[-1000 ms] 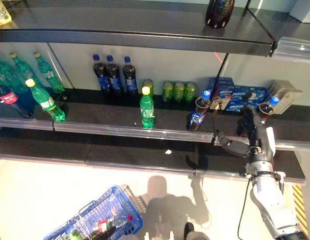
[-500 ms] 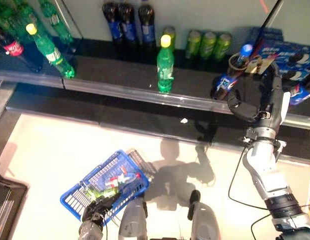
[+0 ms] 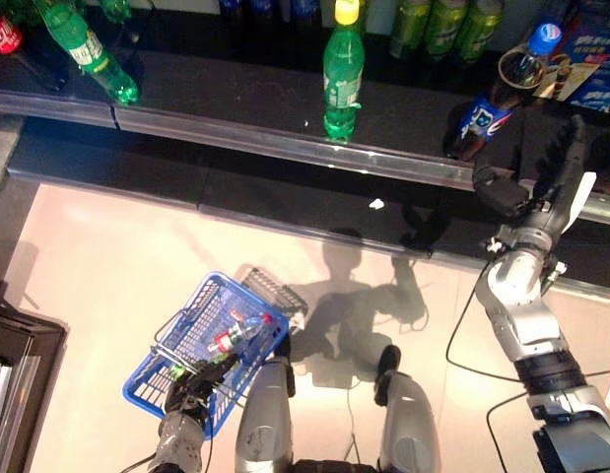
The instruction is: Pick up the drink and place into the basket.
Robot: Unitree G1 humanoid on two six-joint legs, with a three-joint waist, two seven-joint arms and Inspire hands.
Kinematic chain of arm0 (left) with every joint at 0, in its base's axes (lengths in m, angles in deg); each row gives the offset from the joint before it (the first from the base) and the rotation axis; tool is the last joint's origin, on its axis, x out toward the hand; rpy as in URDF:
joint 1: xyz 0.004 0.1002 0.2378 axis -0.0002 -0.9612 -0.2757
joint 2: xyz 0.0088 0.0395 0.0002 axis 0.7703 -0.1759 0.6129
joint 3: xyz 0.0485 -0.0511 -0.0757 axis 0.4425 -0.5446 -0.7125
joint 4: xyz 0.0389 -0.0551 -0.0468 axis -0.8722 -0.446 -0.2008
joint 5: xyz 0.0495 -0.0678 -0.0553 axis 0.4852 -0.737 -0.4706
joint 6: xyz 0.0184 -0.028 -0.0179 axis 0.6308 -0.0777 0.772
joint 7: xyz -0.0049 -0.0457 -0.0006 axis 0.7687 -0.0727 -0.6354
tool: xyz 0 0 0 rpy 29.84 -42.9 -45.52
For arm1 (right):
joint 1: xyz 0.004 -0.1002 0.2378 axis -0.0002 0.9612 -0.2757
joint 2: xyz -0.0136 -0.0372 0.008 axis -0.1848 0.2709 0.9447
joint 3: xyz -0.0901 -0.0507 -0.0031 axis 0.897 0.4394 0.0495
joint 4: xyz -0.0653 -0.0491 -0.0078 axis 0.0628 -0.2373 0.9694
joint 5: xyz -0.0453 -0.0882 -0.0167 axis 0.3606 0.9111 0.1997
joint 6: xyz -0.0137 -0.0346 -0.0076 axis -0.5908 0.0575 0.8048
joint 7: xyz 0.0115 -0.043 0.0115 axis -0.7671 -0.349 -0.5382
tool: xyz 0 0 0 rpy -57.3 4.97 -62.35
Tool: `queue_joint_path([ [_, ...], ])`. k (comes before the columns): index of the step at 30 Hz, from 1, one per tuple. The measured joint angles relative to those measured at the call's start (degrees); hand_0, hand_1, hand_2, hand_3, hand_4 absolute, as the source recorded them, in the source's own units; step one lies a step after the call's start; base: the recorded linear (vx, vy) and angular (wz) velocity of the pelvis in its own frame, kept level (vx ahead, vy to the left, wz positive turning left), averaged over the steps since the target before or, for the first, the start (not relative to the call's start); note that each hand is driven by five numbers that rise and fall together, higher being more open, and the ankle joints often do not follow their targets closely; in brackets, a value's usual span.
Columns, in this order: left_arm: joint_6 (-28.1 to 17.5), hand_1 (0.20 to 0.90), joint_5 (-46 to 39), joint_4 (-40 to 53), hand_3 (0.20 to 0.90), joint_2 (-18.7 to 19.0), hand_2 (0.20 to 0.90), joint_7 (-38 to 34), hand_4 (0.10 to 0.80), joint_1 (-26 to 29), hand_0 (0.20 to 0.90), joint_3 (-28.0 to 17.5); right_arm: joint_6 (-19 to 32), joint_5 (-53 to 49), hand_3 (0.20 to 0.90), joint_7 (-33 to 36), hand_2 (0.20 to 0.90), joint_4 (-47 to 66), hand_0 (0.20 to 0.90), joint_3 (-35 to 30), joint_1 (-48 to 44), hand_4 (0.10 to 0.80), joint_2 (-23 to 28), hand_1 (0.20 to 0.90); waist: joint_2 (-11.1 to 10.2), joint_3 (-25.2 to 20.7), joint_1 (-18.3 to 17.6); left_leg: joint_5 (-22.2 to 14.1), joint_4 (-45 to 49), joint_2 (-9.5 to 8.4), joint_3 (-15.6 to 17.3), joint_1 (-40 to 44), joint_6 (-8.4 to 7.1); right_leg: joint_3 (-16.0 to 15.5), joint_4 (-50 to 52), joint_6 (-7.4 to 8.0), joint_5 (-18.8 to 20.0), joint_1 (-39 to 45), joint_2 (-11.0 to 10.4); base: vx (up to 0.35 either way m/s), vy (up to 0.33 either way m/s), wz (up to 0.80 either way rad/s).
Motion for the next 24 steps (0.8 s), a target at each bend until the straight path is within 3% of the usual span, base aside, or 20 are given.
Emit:
queue_joint_path([
  [24, -1.0, 0.3, -1.6, 3.0, 0.2, 1.1, 0.3, -0.2, 0.1, 1.9, 0.3, 2.5, -0.2, -8.8, 0.9, 0.1, 0.9, -10.8, 0.9, 1.1, -17.7, 0.8, 0.4, 0.9, 0.6, 0.2, 2.7, 0.0, 2.4, -0.18, -0.4, -6.9, 0.02, 1.2, 4.2, -0.39, -0.7, -7.9, -0.3, 0.006, 0.003, -0.01],
])
